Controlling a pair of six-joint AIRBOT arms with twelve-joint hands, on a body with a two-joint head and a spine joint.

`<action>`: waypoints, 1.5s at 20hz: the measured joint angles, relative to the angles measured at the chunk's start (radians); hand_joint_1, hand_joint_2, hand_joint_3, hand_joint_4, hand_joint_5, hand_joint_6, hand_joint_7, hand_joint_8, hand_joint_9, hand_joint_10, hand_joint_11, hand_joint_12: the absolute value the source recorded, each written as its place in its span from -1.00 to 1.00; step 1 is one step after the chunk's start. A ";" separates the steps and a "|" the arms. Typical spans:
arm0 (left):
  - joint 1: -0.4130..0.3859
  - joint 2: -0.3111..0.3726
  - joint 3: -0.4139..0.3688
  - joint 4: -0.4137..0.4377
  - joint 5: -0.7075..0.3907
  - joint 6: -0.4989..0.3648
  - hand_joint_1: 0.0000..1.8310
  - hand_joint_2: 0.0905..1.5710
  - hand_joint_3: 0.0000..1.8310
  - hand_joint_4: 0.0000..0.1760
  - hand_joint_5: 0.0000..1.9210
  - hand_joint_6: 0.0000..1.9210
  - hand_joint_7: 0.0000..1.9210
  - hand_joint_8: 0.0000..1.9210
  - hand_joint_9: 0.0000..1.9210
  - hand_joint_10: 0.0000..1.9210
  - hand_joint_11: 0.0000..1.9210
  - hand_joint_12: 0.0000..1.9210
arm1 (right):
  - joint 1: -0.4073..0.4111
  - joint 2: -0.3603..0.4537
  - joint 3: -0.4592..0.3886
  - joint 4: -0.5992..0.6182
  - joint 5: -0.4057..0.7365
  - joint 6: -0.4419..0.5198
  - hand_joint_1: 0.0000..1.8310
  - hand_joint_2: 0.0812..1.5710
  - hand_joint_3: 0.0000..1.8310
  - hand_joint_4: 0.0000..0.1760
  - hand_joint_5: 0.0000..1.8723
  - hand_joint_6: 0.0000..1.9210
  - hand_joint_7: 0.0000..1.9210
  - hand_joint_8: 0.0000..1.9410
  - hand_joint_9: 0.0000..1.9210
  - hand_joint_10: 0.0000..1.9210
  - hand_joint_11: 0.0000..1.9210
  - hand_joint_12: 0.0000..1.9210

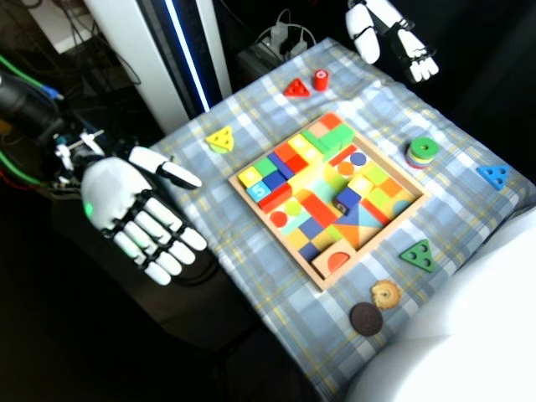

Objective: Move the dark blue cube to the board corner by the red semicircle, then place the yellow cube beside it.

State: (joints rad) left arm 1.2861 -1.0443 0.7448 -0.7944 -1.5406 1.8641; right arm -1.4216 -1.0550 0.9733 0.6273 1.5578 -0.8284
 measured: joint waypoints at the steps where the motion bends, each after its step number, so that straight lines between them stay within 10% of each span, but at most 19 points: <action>1: 0.000 0.000 0.000 0.002 -0.001 0.000 -1.00 0.56 -0.98 -0.15 -0.74 -1.00 -0.86 -1.00 -0.92 -1.00 -1.00 -1.00 | 0.004 0.001 0.002 -0.009 0.001 0.001 -1.00 0.57 -0.98 -0.40 -0.72 -0.99 -0.83 -0.99 -0.95 -1.00 -1.00 -1.00; 6: 0.000 0.000 0.000 0.007 0.001 0.000 -1.00 0.55 -0.99 -0.20 -0.73 -0.99 -0.85 -0.99 -0.92 -1.00 -1.00 -1.00 | 0.060 0.017 0.068 -0.124 -0.095 0.114 -1.00 0.68 -0.99 -0.53 -0.76 -1.00 -0.85 -1.00 -1.00 -1.00 -1.00 -1.00; 7: 0.000 0.000 0.000 0.009 0.002 0.000 -1.00 0.57 -0.99 -0.40 -0.71 -0.99 -0.85 -0.99 -0.91 -0.99 -1.00 -1.00 | 0.094 0.028 0.108 -0.205 -0.134 0.171 -0.97 0.66 -1.00 -0.20 -0.73 -0.99 -0.82 -0.99 -1.00 -1.00 -1.00 -1.00; 9: 0.000 0.000 0.000 0.008 0.004 0.000 -1.00 0.57 -0.99 -0.43 -0.69 -0.98 -0.83 -0.99 -0.90 -0.99 -1.00 -1.00 | 0.171 0.055 0.158 -0.333 -0.223 0.215 -1.00 0.71 -0.99 -0.67 -0.74 -1.00 -0.83 -1.00 -1.00 -1.00 -1.00 -1.00; 11: 0.000 0.000 0.000 0.008 0.008 0.000 -1.00 0.54 -1.00 -0.32 -0.69 -0.98 -0.83 -0.99 -0.90 -0.99 -1.00 -1.00 | 0.248 0.079 0.190 -0.443 -0.318 0.225 -0.88 0.66 -1.00 -0.56 -0.68 -0.98 -0.78 -0.99 -0.98 -0.99 -1.00 -1.00; 14: 0.000 0.000 0.000 0.014 0.024 0.000 -1.00 0.53 -1.00 -0.23 -0.69 -0.99 -0.83 -0.99 -0.90 -0.99 -1.00 -1.00 | 0.380 0.076 0.276 -0.625 -0.469 0.326 -0.77 0.64 -1.00 -1.00 -0.64 -0.98 -0.76 -0.99 -0.95 -0.99 -1.00 -1.00; 22: 0.000 0.000 0.005 0.009 0.047 0.000 -1.00 0.53 -1.00 -0.36 -0.68 -0.99 -0.83 -1.00 -0.89 -0.99 -1.00 -1.00 | 0.637 -0.029 0.447 -1.041 -0.784 0.492 -1.00 0.52 -1.00 -1.00 -0.60 -0.98 -0.83 -0.99 -0.99 -1.00 -1.00 -1.00; 24: 0.000 -0.001 0.008 0.010 0.050 0.000 -1.00 0.52 -1.00 -0.32 -0.67 -0.99 -0.83 -1.00 -0.89 -0.99 -1.00 -1.00 | 0.667 -0.050 0.475 -1.110 -0.820 0.528 -1.00 0.42 -1.00 -0.34 -0.59 -1.00 -0.90 -1.00 -1.00 -1.00 -1.00 -1.00; 27: 0.000 -0.001 0.008 0.014 0.052 0.000 -1.00 0.53 -1.00 -0.41 -0.66 -0.99 -0.82 -0.99 -0.87 -0.99 -1.00 -1.00 | 0.722 -0.090 0.492 -1.218 -0.875 0.541 -1.00 0.39 -1.00 -0.76 -0.56 -0.99 -1.00 -1.00 -1.00 -1.00 -1.00 -1.00; 29: 0.000 -0.001 0.008 0.015 0.052 0.000 -1.00 0.53 -1.00 -0.37 -0.66 -0.99 -0.82 -1.00 -0.86 -0.99 -0.98 -0.99 | 0.742 -0.115 0.501 -1.246 -0.879 0.544 -1.00 0.30 -1.00 -0.40 -0.56 -0.99 -1.00 -1.00 -1.00 -1.00 -1.00 -1.00; 30: 0.000 -0.001 0.008 0.012 0.051 0.000 -1.00 0.53 -1.00 -0.38 -0.67 -1.00 -0.84 -1.00 -0.87 -0.99 -1.00 -1.00 | 0.745 -0.126 0.508 -1.252 -0.880 0.544 -1.00 0.30 -1.00 -0.52 -0.53 -0.98 -1.00 -1.00 -1.00 -1.00 -1.00 -1.00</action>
State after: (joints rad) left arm 1.2861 -1.0454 0.7532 -0.7826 -1.4891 1.8641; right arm -0.6762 -1.1805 1.4811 -0.6250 0.6781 -0.2840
